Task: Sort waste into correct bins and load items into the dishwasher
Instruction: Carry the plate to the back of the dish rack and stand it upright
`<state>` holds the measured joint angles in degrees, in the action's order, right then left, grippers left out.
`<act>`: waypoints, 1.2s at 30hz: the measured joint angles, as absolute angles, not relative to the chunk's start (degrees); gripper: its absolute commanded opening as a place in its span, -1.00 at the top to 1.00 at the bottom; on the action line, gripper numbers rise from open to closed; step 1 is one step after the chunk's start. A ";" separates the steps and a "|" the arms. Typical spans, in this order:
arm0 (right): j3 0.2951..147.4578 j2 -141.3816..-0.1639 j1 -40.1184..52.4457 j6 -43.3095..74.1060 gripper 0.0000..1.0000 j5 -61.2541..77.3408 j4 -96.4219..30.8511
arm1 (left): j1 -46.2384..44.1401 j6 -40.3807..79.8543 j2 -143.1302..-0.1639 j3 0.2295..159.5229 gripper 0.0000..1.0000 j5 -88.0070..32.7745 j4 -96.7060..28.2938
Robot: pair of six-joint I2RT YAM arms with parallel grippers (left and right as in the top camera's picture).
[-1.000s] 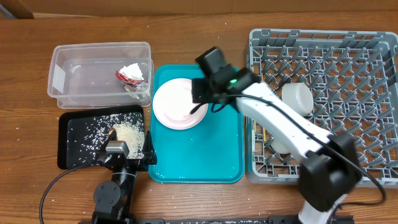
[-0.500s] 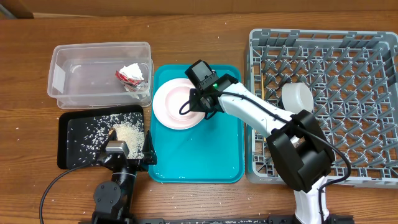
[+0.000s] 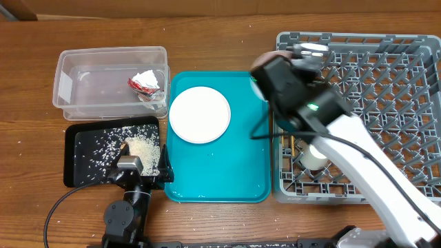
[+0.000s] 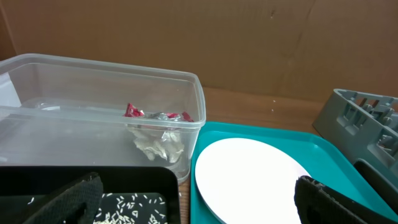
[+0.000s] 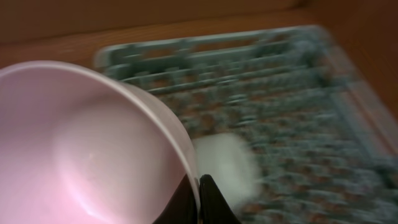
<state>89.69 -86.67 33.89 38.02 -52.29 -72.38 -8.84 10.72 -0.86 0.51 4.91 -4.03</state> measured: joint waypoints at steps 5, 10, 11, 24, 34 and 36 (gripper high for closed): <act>89.14 -88.38 25.45 39.33 0.92 -66.35 -79.50 | -8.84 10.72 -0.86 0.51 -1.00 4.91 -4.03; 85.21 -91.50 13.30 39.53 0.92 -69.58 -78.41 | -8.84 10.72 -0.86 0.51 -1.00 4.91 -4.03; 83.94 -92.09 10.87 39.62 0.92 -69.73 -78.32 | -8.84 10.72 -0.86 0.51 -1.00 4.91 -4.03; 76.14 -100.99 2.20 34.87 0.92 -69.89 -73.23 | -8.84 10.72 -0.86 0.51 -1.00 4.91 -4.03; 76.16 -103.74 10.09 34.46 0.90 -72.42 -73.01 | -8.84 10.72 -0.86 0.51 -1.00 4.93 -4.03; 76.16 -103.74 11.27 34.46 0.92 -72.64 -73.14 | -8.84 10.72 -0.86 0.51 -1.00 4.93 -4.03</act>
